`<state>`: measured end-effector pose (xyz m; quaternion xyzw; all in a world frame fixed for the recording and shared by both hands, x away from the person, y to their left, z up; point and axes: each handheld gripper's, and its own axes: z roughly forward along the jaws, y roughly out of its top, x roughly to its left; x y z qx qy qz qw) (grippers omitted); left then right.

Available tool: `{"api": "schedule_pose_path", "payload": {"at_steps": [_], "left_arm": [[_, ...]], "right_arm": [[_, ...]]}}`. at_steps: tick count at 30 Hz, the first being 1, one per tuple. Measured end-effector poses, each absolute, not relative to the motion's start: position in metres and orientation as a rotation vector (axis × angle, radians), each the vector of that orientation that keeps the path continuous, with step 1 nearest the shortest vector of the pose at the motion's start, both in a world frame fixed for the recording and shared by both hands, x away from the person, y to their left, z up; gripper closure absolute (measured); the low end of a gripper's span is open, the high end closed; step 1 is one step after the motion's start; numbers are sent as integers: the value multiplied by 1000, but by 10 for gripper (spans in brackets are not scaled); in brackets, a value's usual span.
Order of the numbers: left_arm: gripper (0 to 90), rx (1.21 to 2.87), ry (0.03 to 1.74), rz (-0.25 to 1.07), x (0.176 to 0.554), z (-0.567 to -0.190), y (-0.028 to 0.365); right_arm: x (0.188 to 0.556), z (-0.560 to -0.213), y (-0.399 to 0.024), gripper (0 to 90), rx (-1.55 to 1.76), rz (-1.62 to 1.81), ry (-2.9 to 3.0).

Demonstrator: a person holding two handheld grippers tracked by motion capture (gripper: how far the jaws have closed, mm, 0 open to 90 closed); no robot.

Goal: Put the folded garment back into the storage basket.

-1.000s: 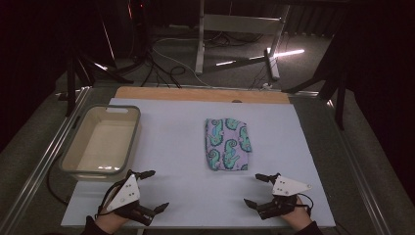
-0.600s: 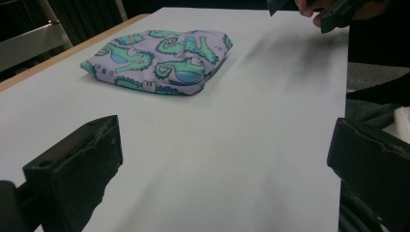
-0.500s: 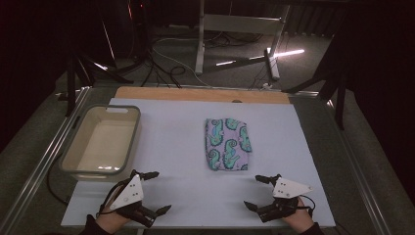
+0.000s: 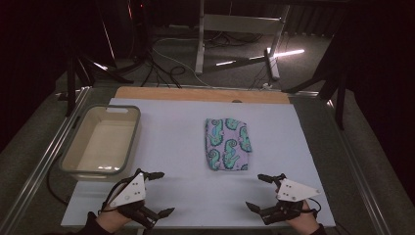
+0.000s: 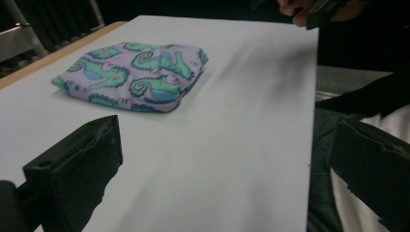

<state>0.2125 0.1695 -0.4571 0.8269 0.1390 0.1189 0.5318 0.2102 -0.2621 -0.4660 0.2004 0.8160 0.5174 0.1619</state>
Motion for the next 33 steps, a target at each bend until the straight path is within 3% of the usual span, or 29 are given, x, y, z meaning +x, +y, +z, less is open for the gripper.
{"api": "schedule_pose_path", "payload": {"at_steps": [23,33], "left_arm": [[0,2019,277,263,231,-413,152],[0,2003,329,278,246,-394,146]], "right_arm": [[221,-409,-265,92,528,1492,2221],[237,-384,-259,92,551,1481,2147]]}}
